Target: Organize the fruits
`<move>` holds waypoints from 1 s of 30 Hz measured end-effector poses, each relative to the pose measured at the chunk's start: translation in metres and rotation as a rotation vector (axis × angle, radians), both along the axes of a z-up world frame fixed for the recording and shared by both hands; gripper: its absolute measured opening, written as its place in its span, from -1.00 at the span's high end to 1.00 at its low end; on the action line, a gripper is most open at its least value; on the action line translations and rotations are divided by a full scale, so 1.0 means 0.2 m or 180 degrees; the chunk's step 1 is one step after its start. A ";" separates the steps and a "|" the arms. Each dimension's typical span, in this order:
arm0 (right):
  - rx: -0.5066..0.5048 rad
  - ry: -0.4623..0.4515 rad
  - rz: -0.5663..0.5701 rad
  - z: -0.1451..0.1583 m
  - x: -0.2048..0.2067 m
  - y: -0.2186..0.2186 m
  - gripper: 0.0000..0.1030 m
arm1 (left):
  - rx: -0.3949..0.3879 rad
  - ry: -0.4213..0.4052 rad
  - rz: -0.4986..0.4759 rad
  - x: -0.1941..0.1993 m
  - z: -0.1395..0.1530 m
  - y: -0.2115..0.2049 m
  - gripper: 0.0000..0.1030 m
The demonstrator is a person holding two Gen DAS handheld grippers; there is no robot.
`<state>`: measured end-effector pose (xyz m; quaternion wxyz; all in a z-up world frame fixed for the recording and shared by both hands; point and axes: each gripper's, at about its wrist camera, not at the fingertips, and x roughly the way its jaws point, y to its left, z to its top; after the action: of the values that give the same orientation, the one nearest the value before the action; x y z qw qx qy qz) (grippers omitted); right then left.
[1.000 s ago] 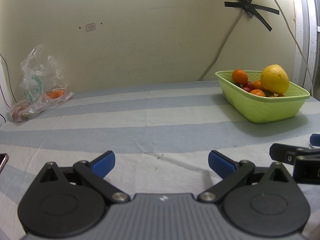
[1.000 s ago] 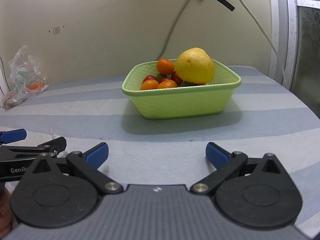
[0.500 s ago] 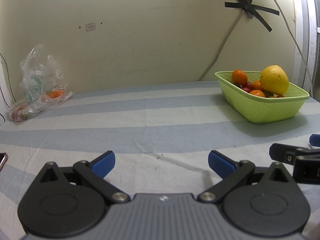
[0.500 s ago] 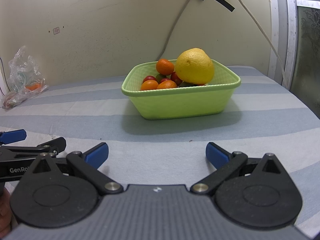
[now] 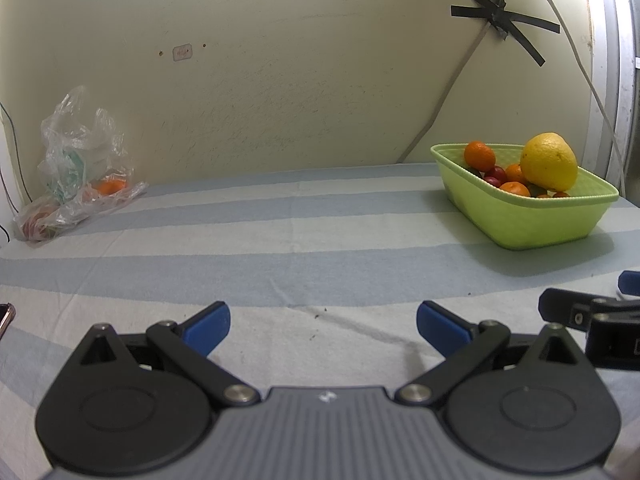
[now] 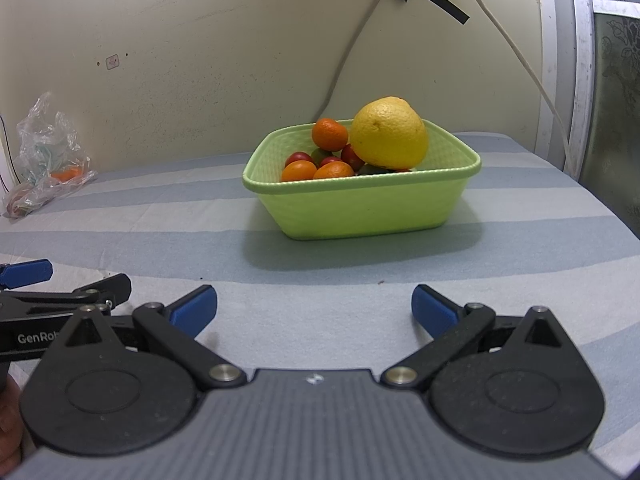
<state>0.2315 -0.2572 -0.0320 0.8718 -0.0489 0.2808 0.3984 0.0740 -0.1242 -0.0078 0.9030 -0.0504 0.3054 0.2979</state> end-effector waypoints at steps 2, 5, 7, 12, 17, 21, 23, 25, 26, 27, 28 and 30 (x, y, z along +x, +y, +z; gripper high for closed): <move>0.0001 0.0000 -0.0001 0.00 0.00 0.00 -1.00 | 0.0004 -0.0002 -0.0007 0.00 0.00 0.00 -1.00; 0.0000 0.0000 0.0000 0.00 0.00 0.00 -1.00 | 0.0009 -0.0005 -0.0015 0.00 0.00 0.00 -1.00; 0.0001 0.0000 0.0000 0.00 0.00 0.00 -1.00 | 0.0009 -0.0005 -0.0017 0.00 0.00 0.00 -1.00; 0.0002 0.0000 0.0002 0.00 0.00 0.00 -1.00 | 0.0000 0.0000 -0.0023 0.00 0.00 0.00 -1.00; 0.0002 -0.0001 0.0003 0.00 0.00 0.00 -1.00 | 0.0016 0.0009 -0.0050 0.01 0.00 -0.01 -1.00; 0.0009 0.0000 0.0000 0.00 0.01 0.00 -1.00 | -0.0002 0.0020 -0.0042 0.01 0.00 0.00 -1.00; 0.0011 -0.0003 0.0000 0.00 0.01 0.00 -1.00 | -0.0021 0.0022 -0.0035 0.01 0.00 0.01 -1.00; 0.0016 -0.0011 -0.0003 0.00 0.01 0.00 -1.00 | -0.0036 0.0026 -0.0028 0.01 0.00 0.02 -1.00; 0.0019 -0.0017 -0.0004 0.00 0.01 -0.01 -1.00 | -0.0042 0.0029 -0.0026 0.01 0.00 0.02 -1.00; 0.0021 -0.0023 -0.0004 0.01 0.01 -0.01 -1.00 | -0.0049 0.0033 -0.0023 0.01 0.00 0.02 -1.00; 0.0024 -0.0029 -0.0004 0.01 0.01 0.00 -1.00 | -0.0059 0.0041 -0.0019 0.01 0.00 0.03 -1.00; 0.0035 -0.0037 -0.0005 0.01 0.01 0.00 -1.00 | -0.0080 0.0056 -0.0008 0.02 -0.01 0.03 -1.00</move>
<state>0.2330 -0.2582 -0.0304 0.8740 -0.0462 0.2736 0.3990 0.0771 -0.1175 -0.0088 0.9000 -0.0588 0.3172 0.2933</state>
